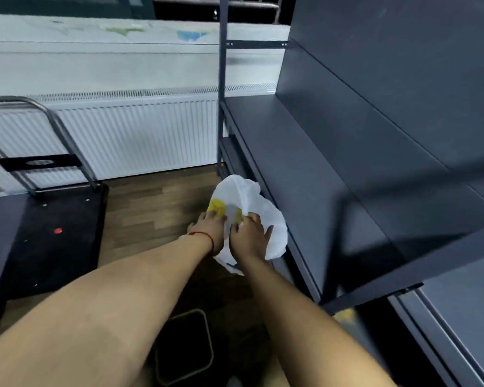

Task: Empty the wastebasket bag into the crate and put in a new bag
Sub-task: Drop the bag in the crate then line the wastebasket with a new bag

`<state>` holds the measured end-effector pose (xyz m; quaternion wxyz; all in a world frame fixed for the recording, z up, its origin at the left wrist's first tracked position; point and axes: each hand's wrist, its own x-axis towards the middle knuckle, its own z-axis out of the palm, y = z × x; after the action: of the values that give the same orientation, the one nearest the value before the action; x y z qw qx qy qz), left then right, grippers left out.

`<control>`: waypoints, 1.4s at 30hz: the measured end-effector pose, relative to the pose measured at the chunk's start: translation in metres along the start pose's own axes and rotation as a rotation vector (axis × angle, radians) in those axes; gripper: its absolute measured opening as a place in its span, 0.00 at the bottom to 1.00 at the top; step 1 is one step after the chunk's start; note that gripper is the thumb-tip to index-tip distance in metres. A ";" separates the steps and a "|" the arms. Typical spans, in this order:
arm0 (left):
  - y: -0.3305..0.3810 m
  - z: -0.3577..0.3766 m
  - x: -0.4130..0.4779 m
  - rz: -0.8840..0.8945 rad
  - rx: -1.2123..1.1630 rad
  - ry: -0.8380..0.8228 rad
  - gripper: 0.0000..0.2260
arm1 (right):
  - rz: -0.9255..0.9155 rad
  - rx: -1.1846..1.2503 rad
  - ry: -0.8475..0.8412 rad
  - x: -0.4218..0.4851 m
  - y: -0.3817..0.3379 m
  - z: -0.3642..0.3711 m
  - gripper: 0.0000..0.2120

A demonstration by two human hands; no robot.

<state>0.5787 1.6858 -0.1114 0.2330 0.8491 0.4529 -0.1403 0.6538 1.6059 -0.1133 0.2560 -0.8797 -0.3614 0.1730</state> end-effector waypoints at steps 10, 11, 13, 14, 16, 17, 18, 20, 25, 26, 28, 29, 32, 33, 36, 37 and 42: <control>-0.142 0.018 -0.078 -0.177 0.232 0.126 0.18 | -0.136 0.167 -0.257 -0.054 -0.025 0.061 0.07; -0.155 0.022 -0.083 -0.181 0.305 0.104 0.19 | -0.153 0.168 -0.282 -0.058 -0.024 0.069 0.06; -0.177 0.032 -0.089 -0.192 0.401 0.036 0.25 | -0.188 0.173 -0.337 -0.064 -0.020 0.083 0.06; -0.186 0.037 -0.091 -0.196 0.424 -0.002 0.27 | -0.198 0.185 -0.367 -0.067 -0.018 0.088 0.07; -0.198 0.048 -0.094 -0.189 0.432 -0.093 0.29 | -0.204 0.223 -0.409 -0.073 -0.013 0.098 0.07; -0.203 0.054 -0.095 -0.182 0.424 -0.133 0.28 | -0.206 0.237 -0.420 -0.074 -0.010 0.104 0.07; -0.206 0.062 -0.095 -0.184 0.405 -0.170 0.26 | -0.208 0.235 -0.423 -0.076 -0.006 0.110 0.07; -0.210 0.078 -0.096 -0.216 0.350 -0.241 0.25 | -0.209 0.192 -0.446 -0.076 0.001 0.122 0.06; -0.205 0.118 -0.104 -0.247 0.118 -0.329 0.27 | -0.223 0.020 -0.561 -0.074 0.044 0.154 0.10; -0.203 0.128 -0.103 -0.244 0.071 -0.334 0.27 | -0.220 -0.003 -0.570 -0.075 0.054 0.160 0.11; -0.201 0.150 -0.096 -0.243 0.034 -0.340 0.28 | -0.203 -0.012 -0.583 -0.073 0.073 0.176 0.14; -0.200 0.162 -0.092 -0.250 0.041 -0.350 0.29 | -0.172 0.004 -0.599 -0.072 0.082 0.185 0.15; -0.202 0.201 -0.073 -0.291 0.014 -0.375 0.30 | -0.108 0.058 -0.632 -0.066 0.109 0.218 0.16; -0.204 0.216 -0.065 -0.297 -0.008 -0.381 0.30 | -0.108 0.044 -0.641 -0.064 0.119 0.230 0.16; -0.210 0.254 -0.046 -0.308 -0.048 -0.393 0.30 | -0.182 -0.029 -0.663 -0.057 0.148 0.256 0.18; -0.212 0.268 -0.040 -0.314 -0.057 -0.400 0.30 | -0.207 -0.038 -0.665 -0.054 0.158 0.266 0.19; -0.227 0.335 -0.015 -0.313 -0.147 -0.418 0.32 | -0.247 -0.082 -0.681 -0.049 0.199 0.319 0.22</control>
<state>0.3718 1.6095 -0.4515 0.3578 0.7021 0.5298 -0.3136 0.5731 1.5534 -0.4801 0.1043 -0.7310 -0.5360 0.4093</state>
